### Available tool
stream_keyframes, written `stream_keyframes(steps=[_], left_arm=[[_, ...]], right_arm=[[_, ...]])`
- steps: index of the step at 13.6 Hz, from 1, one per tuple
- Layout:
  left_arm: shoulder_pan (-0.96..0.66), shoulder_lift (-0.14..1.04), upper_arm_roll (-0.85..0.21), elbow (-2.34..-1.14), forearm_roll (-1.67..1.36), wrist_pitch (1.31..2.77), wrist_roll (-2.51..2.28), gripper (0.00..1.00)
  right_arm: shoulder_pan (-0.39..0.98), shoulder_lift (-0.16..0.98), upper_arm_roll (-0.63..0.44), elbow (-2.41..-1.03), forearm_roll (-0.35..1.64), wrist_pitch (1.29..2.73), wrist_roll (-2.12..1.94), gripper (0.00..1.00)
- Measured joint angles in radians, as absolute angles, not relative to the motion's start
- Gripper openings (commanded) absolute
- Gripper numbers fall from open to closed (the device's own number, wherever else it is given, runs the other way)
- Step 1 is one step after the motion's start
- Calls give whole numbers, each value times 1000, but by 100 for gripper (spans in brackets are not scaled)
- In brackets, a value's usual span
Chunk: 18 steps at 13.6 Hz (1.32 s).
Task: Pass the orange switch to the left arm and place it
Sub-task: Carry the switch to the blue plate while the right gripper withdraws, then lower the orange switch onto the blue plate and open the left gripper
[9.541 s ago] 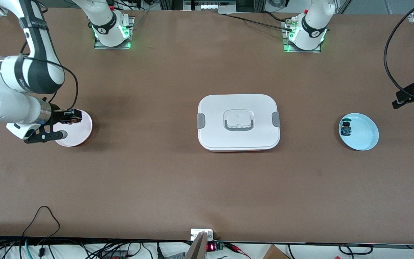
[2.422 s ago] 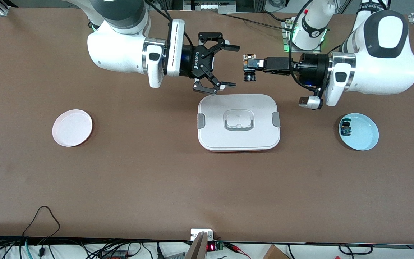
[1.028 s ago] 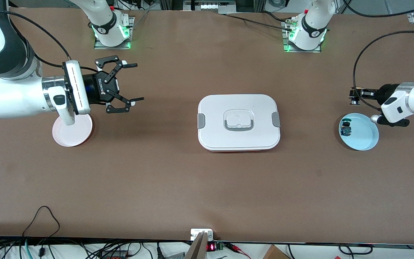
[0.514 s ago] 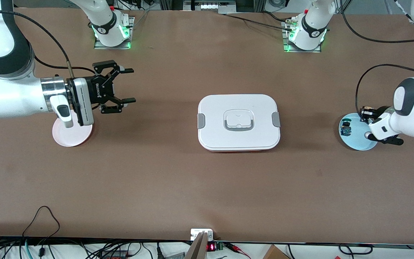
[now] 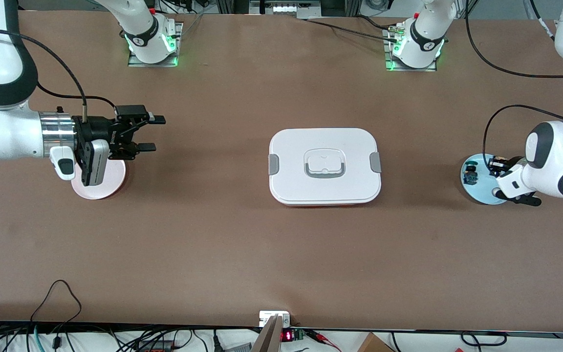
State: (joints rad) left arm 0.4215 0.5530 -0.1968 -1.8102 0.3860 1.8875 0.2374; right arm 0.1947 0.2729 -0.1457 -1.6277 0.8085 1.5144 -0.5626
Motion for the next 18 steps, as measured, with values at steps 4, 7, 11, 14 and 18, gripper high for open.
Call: stream_keyframes(steps=[4,7,11,14,18], left_arm=[[432,576,-197,-1810,419,1932,238,4],[446,590,-197,-1808,436,1952,239,4],[456,615,-197,-1807,456,2001,240,16],[459,622,-197,-1803,470,2005,240,39],[459,626,-198,-1798,470,2005,240,100]], right_arm=[[194,268,-146,-1625,621,1506,-327,100],[196,257,-143,-1603,370,1441,-270,100],[197,239,-140,-1536,158,1349,-221,100],[195,238,-141,-1478,71,1356,-201,100],[113,239,-147,-1452,47,1503,-199,100]])
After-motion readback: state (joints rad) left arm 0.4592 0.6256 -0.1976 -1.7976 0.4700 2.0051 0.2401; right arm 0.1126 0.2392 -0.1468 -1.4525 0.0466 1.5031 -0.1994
